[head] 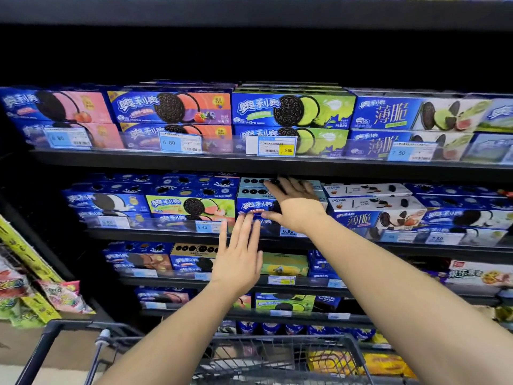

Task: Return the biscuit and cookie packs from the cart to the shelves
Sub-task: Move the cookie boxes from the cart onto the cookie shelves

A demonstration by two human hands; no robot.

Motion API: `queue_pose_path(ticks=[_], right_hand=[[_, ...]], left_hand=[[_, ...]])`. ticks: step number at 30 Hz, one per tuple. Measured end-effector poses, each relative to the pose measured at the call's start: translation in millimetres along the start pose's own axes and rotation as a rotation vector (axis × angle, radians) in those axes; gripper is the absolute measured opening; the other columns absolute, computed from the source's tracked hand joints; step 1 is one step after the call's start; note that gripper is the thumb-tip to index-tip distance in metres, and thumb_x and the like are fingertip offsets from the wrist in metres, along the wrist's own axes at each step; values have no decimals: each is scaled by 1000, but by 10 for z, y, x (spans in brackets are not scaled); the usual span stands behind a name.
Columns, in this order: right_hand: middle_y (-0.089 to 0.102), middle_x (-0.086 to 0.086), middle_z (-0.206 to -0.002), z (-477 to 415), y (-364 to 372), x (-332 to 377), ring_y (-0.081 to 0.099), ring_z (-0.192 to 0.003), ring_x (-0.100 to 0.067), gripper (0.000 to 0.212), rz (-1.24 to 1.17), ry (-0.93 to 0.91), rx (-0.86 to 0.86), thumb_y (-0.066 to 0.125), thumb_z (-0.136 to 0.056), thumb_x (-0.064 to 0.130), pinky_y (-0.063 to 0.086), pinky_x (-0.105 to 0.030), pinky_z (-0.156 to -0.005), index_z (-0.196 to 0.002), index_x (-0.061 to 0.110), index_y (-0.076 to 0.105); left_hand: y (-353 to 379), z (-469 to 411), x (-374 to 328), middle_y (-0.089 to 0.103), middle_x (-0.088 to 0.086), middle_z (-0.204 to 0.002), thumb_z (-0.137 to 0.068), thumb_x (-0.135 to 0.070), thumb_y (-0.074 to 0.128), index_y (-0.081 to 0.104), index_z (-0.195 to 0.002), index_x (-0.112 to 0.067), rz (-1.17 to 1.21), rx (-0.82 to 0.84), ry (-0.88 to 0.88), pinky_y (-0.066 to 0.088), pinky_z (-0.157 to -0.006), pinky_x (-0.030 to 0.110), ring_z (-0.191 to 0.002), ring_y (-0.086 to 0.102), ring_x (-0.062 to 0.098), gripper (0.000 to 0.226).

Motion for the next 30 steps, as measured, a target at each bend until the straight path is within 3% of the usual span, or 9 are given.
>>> queue_pose_path(ticks=[4, 9, 15, 20, 23, 30], right_hand=[[21, -6, -166, 393, -28, -79, 11, -155, -25, 73, 52, -34, -152, 37, -96, 68, 7, -46, -123, -158, 33, 19], [31, -9, -159, 982, -126, -318, 21, -149, -27, 65, 41, 38, -112, 35, -100, 63, 10, -48, -123, -155, 31, 24], [7, -6, -168, 1667, -236, -603, 0, -156, -24, 67, 13, 165, -15, 34, -101, 60, 2, -47, -125, -159, 32, 15], [13, -6, -167, 2055, -290, -966, 4, -155, -25, 67, 6, 256, 42, 36, -101, 59, 6, -48, -125, -159, 31, 17], [5, -5, -169, 2158, -236, -1209, 2, -156, -24, 68, -27, 295, 98, 37, -101, 59, 5, -48, -125, -159, 33, 13], [3, -2, -169, 2077, -46, -1780, 0, -156, -22, 67, -35, 234, 169, 35, -102, 58, 3, -47, -125, -160, 35, 10]], left_hand=[[-214, 24, -170, -8, 13, -168, -104, -44, 27, 3, -161, -9, -12, 41, 15, -3, -122, 59, -155, -13, 29, 71], [-567, 44, -468, -3, 11, -169, -104, -44, 25, 6, -161, -12, -16, 59, 75, -5, -122, 58, -155, -11, 28, 68], [-888, 60, -818, 1, 9, -169, -104, -46, 25, 9, -161, -16, 12, 64, 130, -6, -122, 56, -155, -7, 27, 66], [-1001, 79, -1188, -1, 5, -169, -105, -45, 22, 4, -161, -17, 78, 67, 156, -4, -123, 54, -155, -8, 23, 66], [-938, 32, -1424, -3, 2, -169, -105, -45, 20, 0, -161, -17, 102, 96, 184, -4, -124, 52, -156, -7, 21, 65], [-617, -269, -1924, -9, 0, -169, -106, -44, 19, -1, -161, -17, 109, 175, 139, -9, -122, 49, -155, -10, 17, 65]])
Point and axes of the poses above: each hand's wrist, its own z-axis away from the middle knuckle, its own y-axis out of the palm, x = y × z, the point moved 2 cm from there along -z, towards the middle knuckle
